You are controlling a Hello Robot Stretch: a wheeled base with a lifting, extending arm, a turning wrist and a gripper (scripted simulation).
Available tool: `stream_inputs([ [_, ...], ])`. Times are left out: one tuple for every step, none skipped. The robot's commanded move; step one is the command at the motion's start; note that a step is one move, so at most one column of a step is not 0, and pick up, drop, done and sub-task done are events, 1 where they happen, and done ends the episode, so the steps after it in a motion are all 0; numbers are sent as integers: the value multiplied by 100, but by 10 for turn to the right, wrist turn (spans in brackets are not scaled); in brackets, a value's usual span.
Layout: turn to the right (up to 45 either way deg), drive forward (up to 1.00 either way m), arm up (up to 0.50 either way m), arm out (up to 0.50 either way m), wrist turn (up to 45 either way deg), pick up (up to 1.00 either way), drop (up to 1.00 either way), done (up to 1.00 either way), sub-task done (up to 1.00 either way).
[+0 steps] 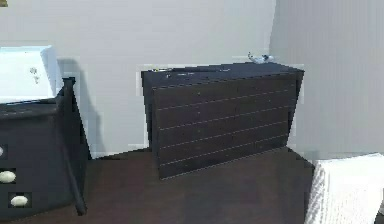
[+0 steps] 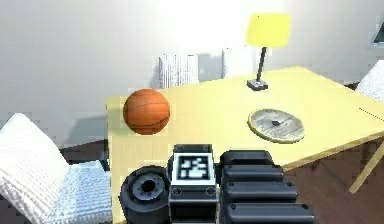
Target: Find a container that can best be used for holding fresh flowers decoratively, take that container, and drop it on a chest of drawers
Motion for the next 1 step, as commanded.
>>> stream_inputs([
  [-450,0,0,0,0,0,0,0,0],
])
